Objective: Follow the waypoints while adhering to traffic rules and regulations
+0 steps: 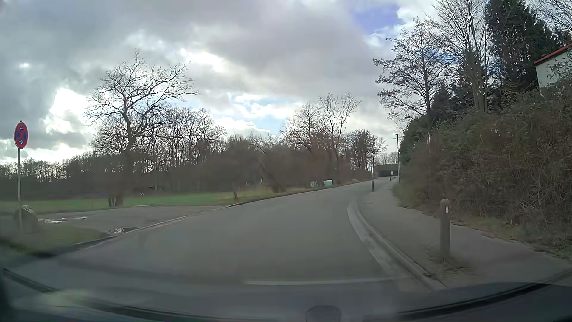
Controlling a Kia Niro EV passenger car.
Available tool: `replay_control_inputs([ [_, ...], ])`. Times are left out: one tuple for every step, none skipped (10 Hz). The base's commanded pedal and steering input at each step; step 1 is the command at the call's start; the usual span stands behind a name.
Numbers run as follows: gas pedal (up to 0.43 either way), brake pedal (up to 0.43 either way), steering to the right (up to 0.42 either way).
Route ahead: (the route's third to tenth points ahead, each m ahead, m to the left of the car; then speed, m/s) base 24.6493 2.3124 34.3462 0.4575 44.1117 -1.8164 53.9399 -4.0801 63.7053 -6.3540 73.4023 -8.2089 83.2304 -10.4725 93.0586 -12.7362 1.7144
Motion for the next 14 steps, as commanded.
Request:
replay_control_inputs([
  [0.000,0.000,-0.014],
  [0.000,0.000,-0.010],
  [0.000,0.000,-0.004],
  [0.000,0.000,-0.001],
  [0.000,0.000,-0.001],
  [0.000,0.000,-0.001],
  [0.000,0.000,0.000],
  [0.000,0.000,0.000],
  [0.000,0.000,0.000],
  [0.000,0.000,0.000],
  [0.000,0.000,0.000],
  [0.000,0.000,0.000],
  [0.000,0.000,0.000],
  [0.000,0.000,0.000],
])
